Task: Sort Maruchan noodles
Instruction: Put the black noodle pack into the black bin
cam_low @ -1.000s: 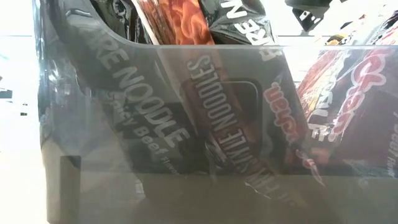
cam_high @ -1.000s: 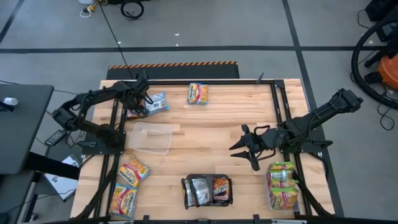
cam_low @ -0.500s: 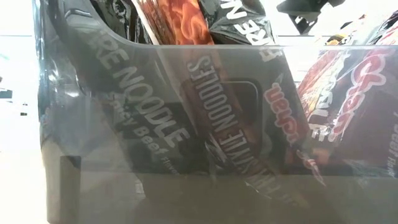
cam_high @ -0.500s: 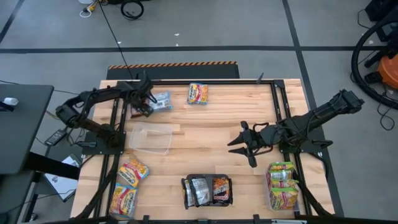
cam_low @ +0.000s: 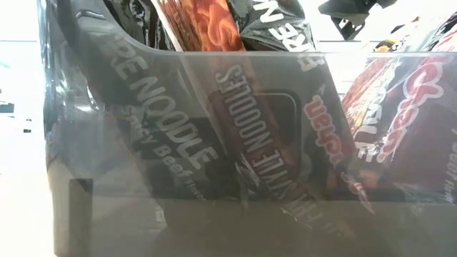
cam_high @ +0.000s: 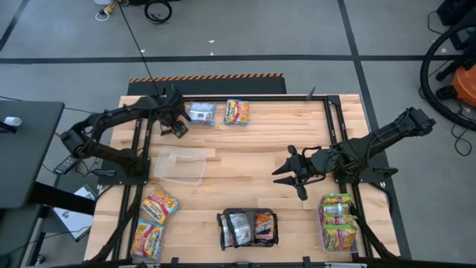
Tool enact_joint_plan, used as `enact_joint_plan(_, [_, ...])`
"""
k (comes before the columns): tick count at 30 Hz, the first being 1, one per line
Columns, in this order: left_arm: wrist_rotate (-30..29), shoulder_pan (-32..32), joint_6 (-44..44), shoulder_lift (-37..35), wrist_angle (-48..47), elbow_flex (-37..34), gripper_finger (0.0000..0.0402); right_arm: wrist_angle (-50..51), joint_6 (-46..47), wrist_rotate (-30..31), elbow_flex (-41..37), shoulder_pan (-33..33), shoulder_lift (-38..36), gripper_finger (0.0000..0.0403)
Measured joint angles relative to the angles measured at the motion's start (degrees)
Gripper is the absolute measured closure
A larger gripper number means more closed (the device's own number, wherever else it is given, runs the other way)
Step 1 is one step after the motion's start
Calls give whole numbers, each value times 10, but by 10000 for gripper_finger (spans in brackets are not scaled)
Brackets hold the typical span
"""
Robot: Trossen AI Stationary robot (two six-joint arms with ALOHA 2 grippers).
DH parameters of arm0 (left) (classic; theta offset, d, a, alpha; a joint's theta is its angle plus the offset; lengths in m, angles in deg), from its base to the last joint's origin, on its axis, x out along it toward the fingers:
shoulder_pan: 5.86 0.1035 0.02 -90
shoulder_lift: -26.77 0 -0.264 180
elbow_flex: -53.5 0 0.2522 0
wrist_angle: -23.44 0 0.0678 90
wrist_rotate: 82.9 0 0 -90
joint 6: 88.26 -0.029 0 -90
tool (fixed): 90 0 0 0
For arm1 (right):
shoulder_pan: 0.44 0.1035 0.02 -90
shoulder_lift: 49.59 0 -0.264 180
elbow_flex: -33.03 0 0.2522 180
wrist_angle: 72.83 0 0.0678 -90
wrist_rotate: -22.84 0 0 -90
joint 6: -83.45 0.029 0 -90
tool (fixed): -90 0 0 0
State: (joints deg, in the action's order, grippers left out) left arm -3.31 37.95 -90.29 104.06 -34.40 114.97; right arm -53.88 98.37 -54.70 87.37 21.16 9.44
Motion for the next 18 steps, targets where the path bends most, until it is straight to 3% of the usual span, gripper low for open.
enact_joint_plan(4, [-15, -43, -8, 0, -30, -23, 202, 1, -2, 0, 0, 0, 0, 273])
enact_joint_plan(9, [-110, -63, 4, 19, 23, -61, 202, 0, -21, 0, 0, -1, 0, 273])
enact_joint_plan(18, [-113, -51, 5, 27, 80, -79, 203, 0, 0, -1, 0, -3, 0, 273])
